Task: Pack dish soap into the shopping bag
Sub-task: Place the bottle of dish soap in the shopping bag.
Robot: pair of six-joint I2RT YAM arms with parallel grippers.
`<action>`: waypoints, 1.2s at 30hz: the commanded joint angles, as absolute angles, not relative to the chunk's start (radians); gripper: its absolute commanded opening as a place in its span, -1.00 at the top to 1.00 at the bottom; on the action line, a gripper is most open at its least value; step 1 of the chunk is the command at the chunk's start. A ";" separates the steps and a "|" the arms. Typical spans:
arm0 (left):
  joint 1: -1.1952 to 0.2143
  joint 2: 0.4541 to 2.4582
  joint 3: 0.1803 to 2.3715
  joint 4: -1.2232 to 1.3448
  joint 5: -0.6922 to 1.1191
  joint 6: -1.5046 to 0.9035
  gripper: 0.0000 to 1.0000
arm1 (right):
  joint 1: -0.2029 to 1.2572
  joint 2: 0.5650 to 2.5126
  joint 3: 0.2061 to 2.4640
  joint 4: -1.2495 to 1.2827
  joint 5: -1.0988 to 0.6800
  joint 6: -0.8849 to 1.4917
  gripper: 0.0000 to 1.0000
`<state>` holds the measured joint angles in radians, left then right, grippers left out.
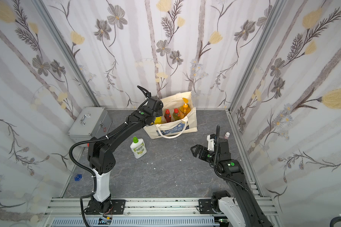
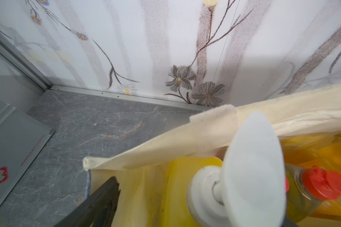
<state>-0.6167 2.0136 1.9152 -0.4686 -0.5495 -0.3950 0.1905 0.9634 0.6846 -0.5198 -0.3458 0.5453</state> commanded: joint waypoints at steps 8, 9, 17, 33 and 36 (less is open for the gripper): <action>-0.621 2.018 1.988 -0.492 -0.542 -0.373 -0.92 | 0.192 0.969 0.687 -0.486 -0.353 0.541 -1.00; -0.622 2.024 1.996 -0.502 -0.542 -0.372 -0.91 | 0.192 0.972 0.696 -0.485 -0.355 0.542 -1.00; -0.622 2.037 2.010 -0.517 -0.530 -0.381 -0.90 | 0.191 1.014 0.814 -0.486 -0.360 0.546 -1.00; -0.632 2.071 2.108 -0.538 -0.442 -0.383 -0.98 | 0.187 1.019 0.832 -0.483 -0.360 0.551 -1.00; -0.635 2.074 2.141 -0.552 -0.440 -0.384 -1.00 | 0.185 1.015 0.829 -0.483 -0.361 0.551 -0.99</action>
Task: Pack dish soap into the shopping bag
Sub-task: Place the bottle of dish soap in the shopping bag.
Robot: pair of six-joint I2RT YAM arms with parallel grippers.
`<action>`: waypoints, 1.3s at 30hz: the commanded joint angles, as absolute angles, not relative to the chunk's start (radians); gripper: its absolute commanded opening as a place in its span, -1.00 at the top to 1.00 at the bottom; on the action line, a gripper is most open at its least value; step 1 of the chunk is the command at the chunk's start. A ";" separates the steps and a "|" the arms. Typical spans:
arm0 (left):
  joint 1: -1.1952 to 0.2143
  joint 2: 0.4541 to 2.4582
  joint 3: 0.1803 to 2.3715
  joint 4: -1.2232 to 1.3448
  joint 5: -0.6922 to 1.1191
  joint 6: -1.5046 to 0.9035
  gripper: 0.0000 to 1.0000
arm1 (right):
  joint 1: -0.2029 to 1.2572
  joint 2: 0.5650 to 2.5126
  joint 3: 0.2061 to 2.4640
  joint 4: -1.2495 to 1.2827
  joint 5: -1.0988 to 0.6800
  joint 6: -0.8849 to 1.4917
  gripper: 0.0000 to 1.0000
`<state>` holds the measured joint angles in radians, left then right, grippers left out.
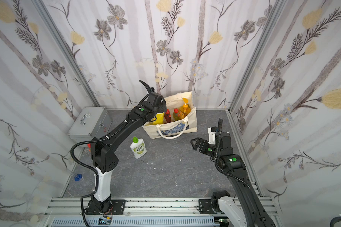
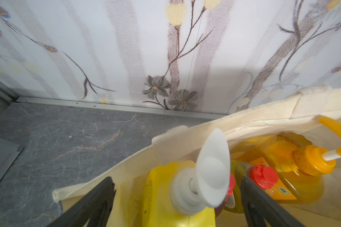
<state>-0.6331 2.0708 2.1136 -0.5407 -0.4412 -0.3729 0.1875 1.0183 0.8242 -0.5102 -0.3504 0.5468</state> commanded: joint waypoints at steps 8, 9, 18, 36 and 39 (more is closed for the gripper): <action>-0.633 2.012 2.256 -0.703 -0.452 -0.396 -1.00 | 0.184 1.009 0.818 -0.485 -0.360 0.551 -1.00; -0.631 1.989 2.253 -0.729 -0.454 -0.398 -1.00 | 0.184 1.010 0.818 -0.483 -0.360 0.551 -0.99; -0.555 1.805 2.100 -1.020 -0.346 -0.465 -0.91 | 0.184 1.023 0.824 -0.464 -0.363 0.549 -1.00; -0.453 1.929 2.116 -1.075 0.006 -0.513 -0.51 | 0.184 1.026 0.819 -0.453 -0.367 0.552 -1.00; -0.453 1.978 2.158 -1.108 0.012 -0.512 -0.43 | 0.183 1.024 0.817 -0.456 -0.366 0.553 -1.00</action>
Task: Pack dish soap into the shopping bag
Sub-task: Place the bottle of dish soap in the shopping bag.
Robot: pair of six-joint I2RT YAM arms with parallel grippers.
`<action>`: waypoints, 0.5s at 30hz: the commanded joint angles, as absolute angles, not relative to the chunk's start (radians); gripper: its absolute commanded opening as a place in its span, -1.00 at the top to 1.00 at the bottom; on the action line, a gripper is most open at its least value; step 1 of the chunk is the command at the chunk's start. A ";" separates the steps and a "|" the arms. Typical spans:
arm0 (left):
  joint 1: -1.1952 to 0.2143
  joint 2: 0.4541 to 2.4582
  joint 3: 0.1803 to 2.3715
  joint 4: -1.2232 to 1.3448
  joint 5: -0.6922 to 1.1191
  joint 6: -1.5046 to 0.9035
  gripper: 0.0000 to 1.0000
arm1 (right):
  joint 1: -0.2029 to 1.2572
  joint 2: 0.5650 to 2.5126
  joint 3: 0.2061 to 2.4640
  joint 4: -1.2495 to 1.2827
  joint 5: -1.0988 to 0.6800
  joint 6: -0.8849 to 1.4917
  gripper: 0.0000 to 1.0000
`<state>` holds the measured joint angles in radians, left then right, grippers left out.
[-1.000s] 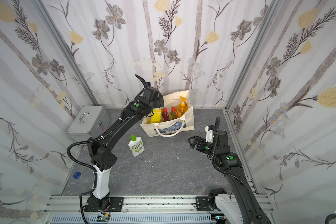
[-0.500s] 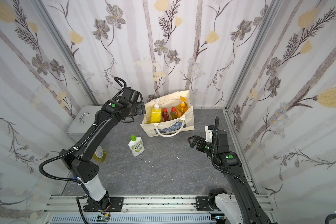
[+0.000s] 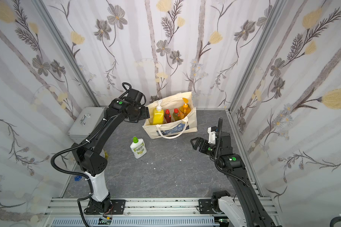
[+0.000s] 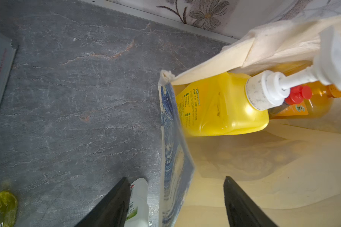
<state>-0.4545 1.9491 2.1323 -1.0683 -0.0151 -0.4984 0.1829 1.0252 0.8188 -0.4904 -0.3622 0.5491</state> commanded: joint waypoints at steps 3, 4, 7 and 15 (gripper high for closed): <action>-0.456 2.027 2.206 -1.152 0.001 -0.511 -0.21 | 0.183 1.024 0.814 -0.454 -0.367 0.551 -1.00; -0.456 2.040 2.219 -1.165 -0.004 -0.508 -0.13 | 0.184 1.024 0.814 -0.454 -0.367 0.551 -1.00; -0.462 2.065 2.245 -1.190 -0.021 -0.494 0.12 | 0.184 1.022 0.815 -0.456 -0.364 0.551 -1.00; -0.465 2.083 2.287 -1.198 -0.053 -0.487 1.00 | 0.186 1.006 0.787 -0.461 -0.365 0.549 -1.00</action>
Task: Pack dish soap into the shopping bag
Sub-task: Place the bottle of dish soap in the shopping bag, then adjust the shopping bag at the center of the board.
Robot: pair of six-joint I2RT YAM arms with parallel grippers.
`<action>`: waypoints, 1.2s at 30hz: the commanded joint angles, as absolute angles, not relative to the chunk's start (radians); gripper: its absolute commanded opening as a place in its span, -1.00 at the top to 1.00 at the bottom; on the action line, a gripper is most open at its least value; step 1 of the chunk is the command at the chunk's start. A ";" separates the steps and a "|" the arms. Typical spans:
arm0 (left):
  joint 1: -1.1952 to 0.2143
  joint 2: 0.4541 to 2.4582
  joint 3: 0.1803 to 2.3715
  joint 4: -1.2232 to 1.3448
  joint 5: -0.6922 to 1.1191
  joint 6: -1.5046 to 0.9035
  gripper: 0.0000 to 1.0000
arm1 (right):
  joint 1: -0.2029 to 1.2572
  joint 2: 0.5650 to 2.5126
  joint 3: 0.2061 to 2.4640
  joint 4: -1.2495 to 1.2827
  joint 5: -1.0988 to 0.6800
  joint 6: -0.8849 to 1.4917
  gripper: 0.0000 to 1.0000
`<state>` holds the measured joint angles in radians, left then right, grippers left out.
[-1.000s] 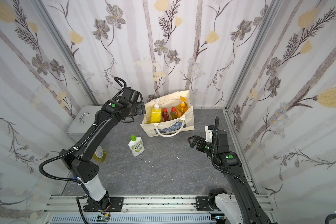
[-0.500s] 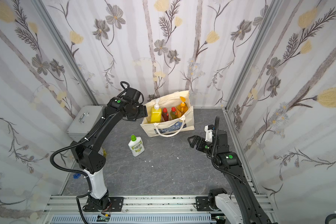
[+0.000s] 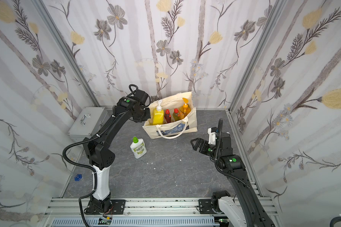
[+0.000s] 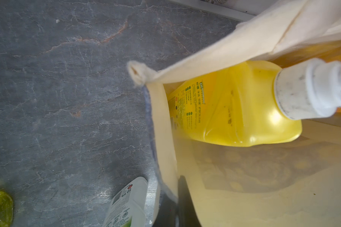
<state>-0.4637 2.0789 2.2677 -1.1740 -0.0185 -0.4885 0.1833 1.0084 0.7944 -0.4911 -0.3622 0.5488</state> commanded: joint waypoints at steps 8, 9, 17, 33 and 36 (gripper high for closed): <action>-0.466 2.126 2.403 -1.255 -0.068 -0.469 1.00 | 0.186 1.003 0.783 -0.460 -0.363 0.551 -1.00; -0.466 2.132 2.418 -1.262 -0.070 -0.467 1.00 | 0.186 1.004 0.782 -0.459 -0.364 0.551 -0.99; -0.470 2.154 2.456 -1.292 -0.079 -0.469 1.00 | 0.184 0.999 0.770 -0.459 -0.365 0.551 -1.00; -0.470 2.155 2.462 -1.286 -0.074 -0.466 1.00 | 0.188 1.021 0.811 -0.450 -0.369 0.540 -0.99; -0.469 2.160 2.462 -1.285 -0.066 -0.466 1.00 | 0.187 1.036 0.844 -0.450 -0.370 0.535 -0.99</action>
<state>-0.4706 2.1555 2.4523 -1.2800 -0.0589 -0.4675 0.1852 1.0248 0.8188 -0.4904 -0.3626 0.5457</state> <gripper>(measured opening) 0.060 0.998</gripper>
